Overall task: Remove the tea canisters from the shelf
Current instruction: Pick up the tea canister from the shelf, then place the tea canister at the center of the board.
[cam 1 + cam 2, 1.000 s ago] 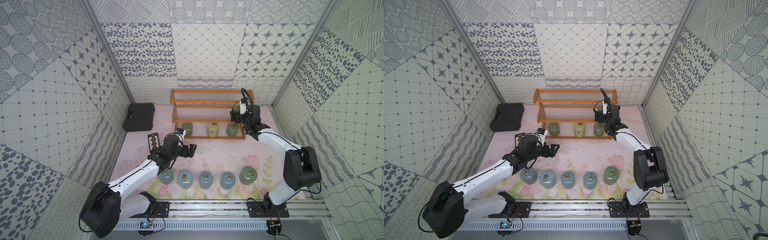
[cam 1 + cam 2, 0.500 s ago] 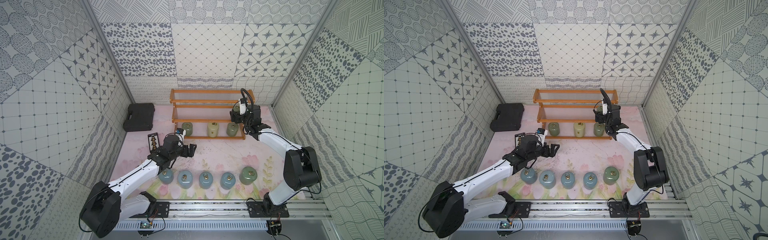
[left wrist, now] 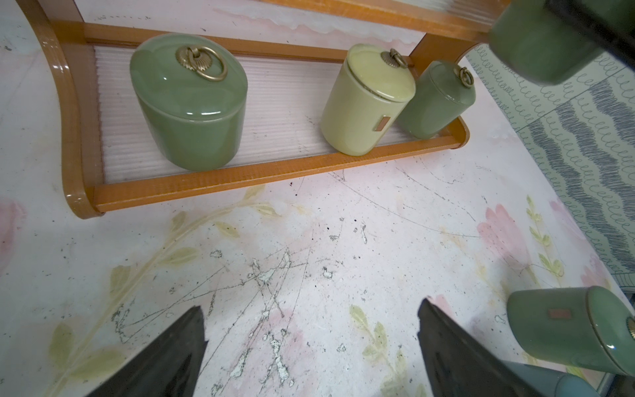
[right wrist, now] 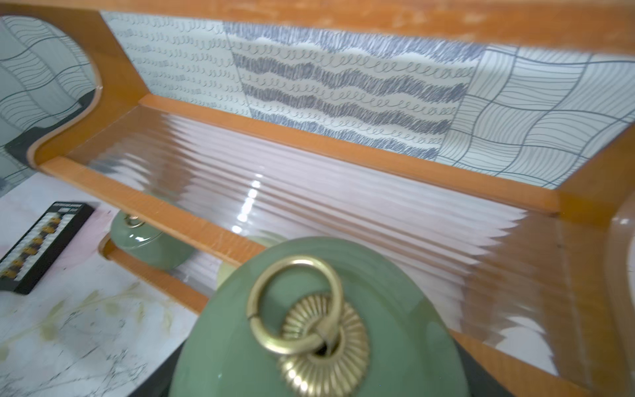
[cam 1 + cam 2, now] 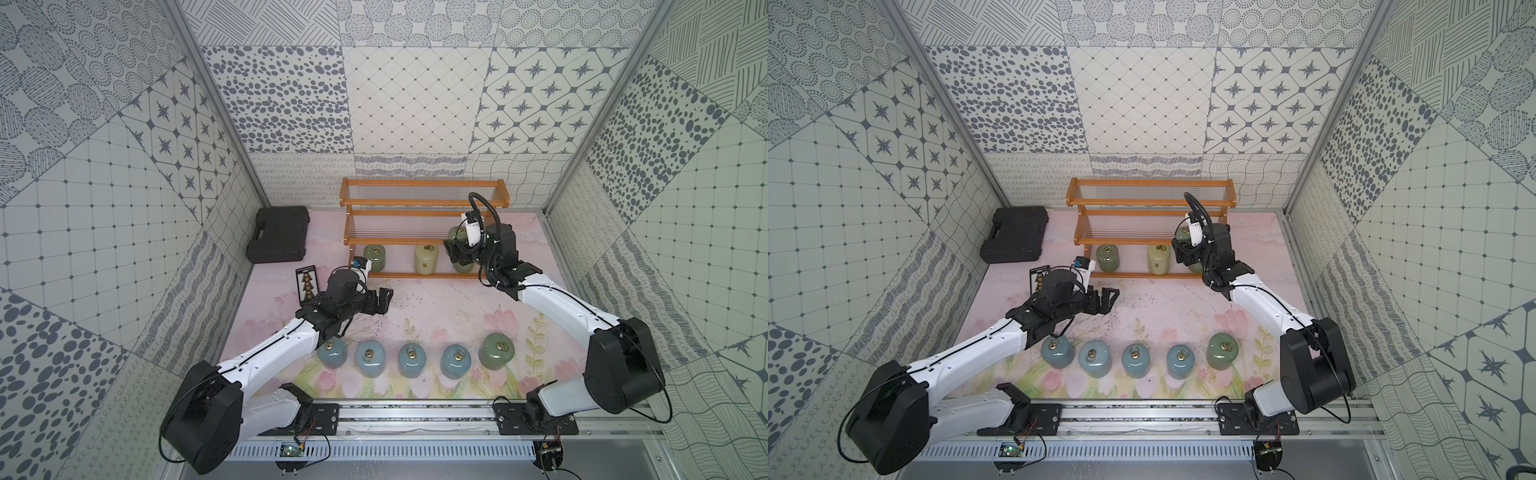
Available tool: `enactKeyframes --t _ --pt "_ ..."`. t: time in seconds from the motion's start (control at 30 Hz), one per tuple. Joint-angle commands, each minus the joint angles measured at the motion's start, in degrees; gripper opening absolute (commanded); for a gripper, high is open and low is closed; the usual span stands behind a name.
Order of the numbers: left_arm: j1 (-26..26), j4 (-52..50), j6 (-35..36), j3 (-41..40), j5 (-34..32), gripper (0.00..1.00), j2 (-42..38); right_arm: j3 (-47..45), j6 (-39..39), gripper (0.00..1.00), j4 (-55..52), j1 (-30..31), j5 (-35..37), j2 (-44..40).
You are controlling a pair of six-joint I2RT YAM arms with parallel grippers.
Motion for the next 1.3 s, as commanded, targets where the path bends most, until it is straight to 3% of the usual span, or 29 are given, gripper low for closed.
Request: enactKeyframes --t 0.0,0.57,1.0,1.27 --pt "-0.2 1.9 -0.1 0.4 0.6 1.0 -0.6 -1.4 1.6 0.64 3.8 3.4 0.8 -3.0" --pt "-0.2 -0.4 0.4 -1.0 -2.0 1.0 -4.6 -10.7 6.4 0.64 10.6 15.7 2.2 -2.0" --pt "-0.2 -2.3 1.2 -1.5 -4.3 1.0 -7.4 -17.1 7.1 0.66 22.4 18.6 -5.6 2.9" --pt "-0.2 -3.0 1.2 -1.4 -4.6 1.0 -7.9 -19.0 7.5 0.66 27.3 20.1 -6.2 7.5"
